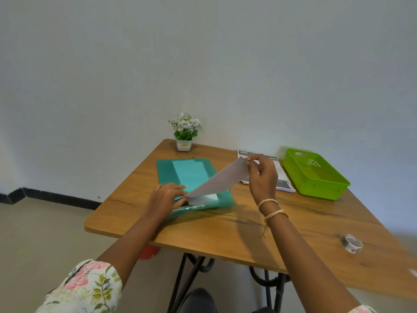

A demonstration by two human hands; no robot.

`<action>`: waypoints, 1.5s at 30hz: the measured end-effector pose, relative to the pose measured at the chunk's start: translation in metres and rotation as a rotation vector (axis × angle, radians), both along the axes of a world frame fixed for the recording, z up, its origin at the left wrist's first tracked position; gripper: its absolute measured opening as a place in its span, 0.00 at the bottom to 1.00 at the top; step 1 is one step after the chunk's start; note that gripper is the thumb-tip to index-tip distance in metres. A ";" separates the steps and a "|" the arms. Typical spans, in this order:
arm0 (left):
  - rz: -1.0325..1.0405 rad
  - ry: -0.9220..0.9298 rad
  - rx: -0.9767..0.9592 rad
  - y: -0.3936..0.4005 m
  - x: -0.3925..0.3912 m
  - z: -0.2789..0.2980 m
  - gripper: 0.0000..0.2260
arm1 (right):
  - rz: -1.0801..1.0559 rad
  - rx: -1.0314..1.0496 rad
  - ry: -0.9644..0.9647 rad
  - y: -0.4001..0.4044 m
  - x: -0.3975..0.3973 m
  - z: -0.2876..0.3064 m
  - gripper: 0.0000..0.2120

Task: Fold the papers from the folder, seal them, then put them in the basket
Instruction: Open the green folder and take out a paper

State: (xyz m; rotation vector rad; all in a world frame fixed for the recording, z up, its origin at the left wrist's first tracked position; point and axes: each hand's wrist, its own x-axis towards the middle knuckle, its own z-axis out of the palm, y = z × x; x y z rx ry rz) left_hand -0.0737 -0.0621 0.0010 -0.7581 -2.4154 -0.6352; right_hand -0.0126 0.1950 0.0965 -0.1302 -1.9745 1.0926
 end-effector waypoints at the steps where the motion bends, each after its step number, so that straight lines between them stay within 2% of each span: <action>1: -0.024 -0.025 0.034 0.002 0.002 0.005 0.10 | 0.006 -0.036 0.019 0.004 0.003 0.003 0.04; 5: -0.059 -0.210 0.187 0.010 0.012 0.031 0.10 | 0.024 -0.287 0.065 0.014 0.011 0.012 0.08; 8: -0.080 -0.359 0.255 0.017 0.018 0.041 0.09 | 0.123 -0.475 0.080 0.018 0.018 0.012 0.08; 11: -0.154 -0.598 0.310 0.022 0.024 0.043 0.14 | 0.227 -0.645 0.052 0.021 0.024 0.011 0.09; 14: -0.152 -0.675 0.075 0.026 0.030 0.038 0.31 | 0.262 -0.788 0.038 0.028 0.028 0.009 0.11; 17: -0.077 -0.619 -0.168 0.029 0.035 0.029 0.42 | 0.238 -1.001 0.107 0.042 0.033 0.006 0.10; 20: 0.026 -0.495 -0.393 0.036 0.038 0.027 0.41 | 0.189 -1.224 0.193 0.061 0.041 0.001 0.09; 24: 0.194 -0.486 -0.481 0.042 0.039 0.028 0.38 | 0.105 -1.433 0.238 0.091 0.054 -0.014 0.15; 27: 0.223 -0.472 -0.441 0.052 0.043 0.029 0.37 | -0.018 -1.370 0.007 0.111 0.059 -0.036 0.13; 30: 0.077 -0.495 -0.346 0.072 0.054 0.036 0.33 | -0.058 -1.215 -0.285 0.124 0.064 -0.055 0.15; 32: -0.027 -0.549 -0.331 0.085 0.059 0.040 0.32 | -0.087 -1.024 -0.506 0.129 0.067 -0.060 0.07; 34: -0.070 -0.596 -0.309 0.093 0.061 0.042 0.33 | -0.205 -0.789 -0.646 0.136 0.066 -0.067 0.07; 36: -0.098 -0.643 -0.301 0.095 0.060 0.043 0.34 | -0.347 -0.624 -0.626 0.143 0.069 -0.072 0.06; 38: -0.089 -0.640 -0.372 0.092 0.058 0.040 0.33 | -0.435 -0.562 -0.526 0.150 0.073 -0.076 0.13; 42: -0.020 -0.595 -0.417 0.079 0.046 0.036 0.24 | -0.501 -0.546 -0.470 0.151 0.077 -0.080 0.15; 45: -0.017 -0.616 -0.442 0.062 0.037 0.042 0.18 | -0.499 -0.615 -0.459 0.142 0.072 -0.080 0.16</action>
